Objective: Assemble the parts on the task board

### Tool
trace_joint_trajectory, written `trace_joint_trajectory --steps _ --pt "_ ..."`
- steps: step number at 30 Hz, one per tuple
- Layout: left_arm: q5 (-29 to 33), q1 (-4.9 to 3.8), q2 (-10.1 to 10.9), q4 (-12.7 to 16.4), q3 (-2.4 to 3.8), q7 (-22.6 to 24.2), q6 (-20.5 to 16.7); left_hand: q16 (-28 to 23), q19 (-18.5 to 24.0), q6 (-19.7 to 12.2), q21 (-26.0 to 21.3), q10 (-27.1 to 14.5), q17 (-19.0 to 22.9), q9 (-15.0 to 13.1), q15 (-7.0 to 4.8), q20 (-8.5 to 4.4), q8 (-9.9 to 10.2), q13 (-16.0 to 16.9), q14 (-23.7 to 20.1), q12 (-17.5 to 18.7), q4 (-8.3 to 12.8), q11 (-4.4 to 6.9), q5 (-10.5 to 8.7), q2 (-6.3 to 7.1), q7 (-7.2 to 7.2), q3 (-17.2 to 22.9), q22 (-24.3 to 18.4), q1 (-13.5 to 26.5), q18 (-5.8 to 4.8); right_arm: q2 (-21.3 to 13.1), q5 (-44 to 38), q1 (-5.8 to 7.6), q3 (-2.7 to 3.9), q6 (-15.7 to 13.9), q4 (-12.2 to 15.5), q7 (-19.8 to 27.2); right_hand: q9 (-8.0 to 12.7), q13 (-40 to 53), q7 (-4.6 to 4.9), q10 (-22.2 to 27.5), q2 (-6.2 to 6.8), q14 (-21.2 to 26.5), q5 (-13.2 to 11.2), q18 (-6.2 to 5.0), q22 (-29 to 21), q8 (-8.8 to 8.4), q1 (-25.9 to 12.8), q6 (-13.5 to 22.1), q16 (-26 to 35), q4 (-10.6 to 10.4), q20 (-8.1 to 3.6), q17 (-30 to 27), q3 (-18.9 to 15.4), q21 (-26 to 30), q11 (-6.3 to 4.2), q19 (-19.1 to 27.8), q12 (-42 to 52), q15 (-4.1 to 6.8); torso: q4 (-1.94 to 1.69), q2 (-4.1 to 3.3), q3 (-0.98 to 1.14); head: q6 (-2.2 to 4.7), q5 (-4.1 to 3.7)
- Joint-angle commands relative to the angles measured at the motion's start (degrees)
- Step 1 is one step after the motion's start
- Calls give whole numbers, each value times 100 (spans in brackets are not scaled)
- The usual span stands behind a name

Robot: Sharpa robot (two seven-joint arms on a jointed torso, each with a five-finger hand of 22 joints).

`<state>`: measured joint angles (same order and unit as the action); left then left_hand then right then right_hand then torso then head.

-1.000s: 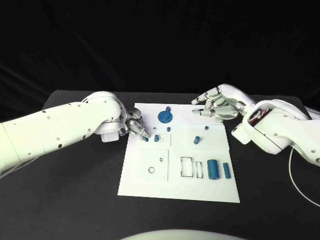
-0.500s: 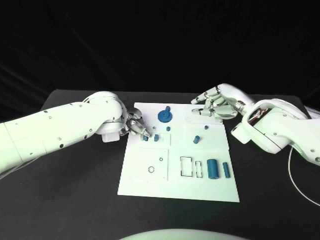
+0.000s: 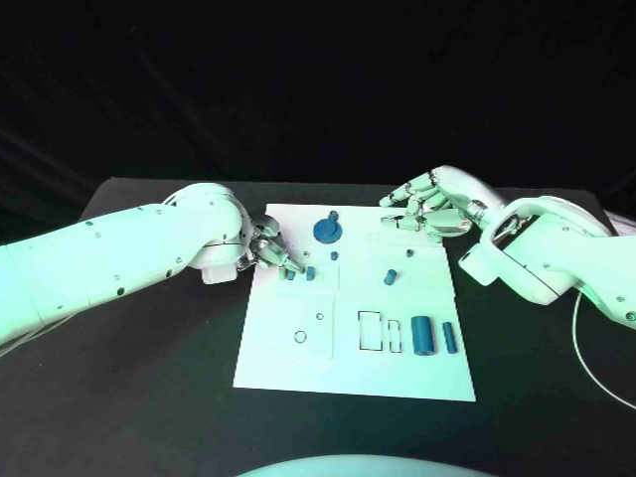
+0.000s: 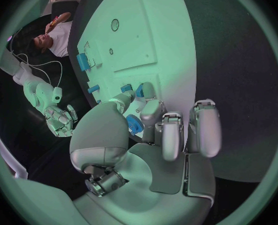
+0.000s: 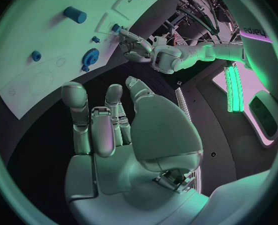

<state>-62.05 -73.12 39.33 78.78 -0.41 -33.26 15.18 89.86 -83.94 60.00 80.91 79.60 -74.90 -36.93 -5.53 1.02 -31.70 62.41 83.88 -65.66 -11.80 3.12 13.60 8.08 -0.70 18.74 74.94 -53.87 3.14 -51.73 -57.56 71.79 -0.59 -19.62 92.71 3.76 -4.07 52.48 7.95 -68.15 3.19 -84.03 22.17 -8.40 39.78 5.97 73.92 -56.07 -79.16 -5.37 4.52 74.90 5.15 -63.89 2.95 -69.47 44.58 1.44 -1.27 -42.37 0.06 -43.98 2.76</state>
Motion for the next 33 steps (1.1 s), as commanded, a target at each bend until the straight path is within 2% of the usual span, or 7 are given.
trace_joint_trajectory --steps 1,13,19,21,24,27,33 --pt "-4 16 45 54 -7 -46 -197 14 -218 54 55 52 -1510 12 -40 -55 39 21 612 -37 -132 -3 -517 -53 8 -291 769 21 -81 8 4 -7 1 59 -5 29 3 -10 3 14 -7 -258 38 -37 -5 28 40 18 38 7 -13 11 25 32 -16 -23 9 14 3 0 -3 4 -3" --pt "280 -1 275 334 112 291 -969 14 -193 -2 -29 -16 -1510 27 -45 -63 55 -95 612 86 -475 -12 -732 -199 -8 -949 724 -128 -62 4 8 -25 0 55 -9 24 3 -29 4 24 -8 -257 40 -39 -19 28 38 20 43 4 -13 5 29 41 -16 -18 -10 14 -6 2 1 14 -25" --pt "735 -29 347 373 141 974 -1985 5 199 -556 -899 -740 -1498 110 76 29 236 -1102 609 1053 -491 -188 -657 -292 -216 -1435 58 -199 137 -1 8 -28 0 59 -8 23 3 -29 4 24 -8 -257 40 -39 -19 28 38 20 43 4 -13 5 29 41 -16 -18 -10 14 1 1 4 39 -43" --pt "828 -32 351 369 143 1271 -2216 -508 641 -832 -1845 -1351 -880 207 182 123 365 -1827 377 1783 -485 -312 -654 -324 -352 -1619 -652 -262 319 -4 8 -28 -1 59 -7 22 3 -29 4 24 -8 -257 40 -39 -19 28 38 20 43 4 -13 5 29 41 -16 -18 -10 14 2 0 6 42 -46" --pt "833 -35 318 343 139 1791 -2351 -2403 1841 -1274 -4126 -2180 1028 391 426 300 563 -2199 -682 2328 -229 -623 -492 -377 -605 -1599 -2294 -996 674 -9 8 -28 -1 57 -8 20 3 -26 5 23 -9 -257 41 -39 -24 27 38 21 46 3 -13 2 31 44 -15 -17 -6 13 -2 1 6 49 -65" --pt "550 -35 247 317 104 2254 -2308 -4242 2313 -1519 -4800 -2834 2609 649 660 500 787 -2620 -1902 2902 154 -811 -467 -476 -833 -1275 -2721 -2002 631 -10 8 -29 -1 56 -14 19 3 -26 5 23 -9 -257 41 -39 -24 27 38 21 46 3 -13 2 31 44 -15 -17 -6 13 -3 1 1 62 -75" --pt "-445 -4 -1 221 -15 2969 -2312 -5128 2419 -1418 -5538 -2844 3394 1480 767 639 1457 -3855 -2161 3958 568 -896 -624 -307 -874 -578 -3344 -3124 751 7 8 -29 -2 61 -29 19 4 -26 5 22 -9 -258 42 -38 -20 27 38 21 43 2 -13 7 32 42 -15 -19 -4 13 3 -4 -2 101 -114"
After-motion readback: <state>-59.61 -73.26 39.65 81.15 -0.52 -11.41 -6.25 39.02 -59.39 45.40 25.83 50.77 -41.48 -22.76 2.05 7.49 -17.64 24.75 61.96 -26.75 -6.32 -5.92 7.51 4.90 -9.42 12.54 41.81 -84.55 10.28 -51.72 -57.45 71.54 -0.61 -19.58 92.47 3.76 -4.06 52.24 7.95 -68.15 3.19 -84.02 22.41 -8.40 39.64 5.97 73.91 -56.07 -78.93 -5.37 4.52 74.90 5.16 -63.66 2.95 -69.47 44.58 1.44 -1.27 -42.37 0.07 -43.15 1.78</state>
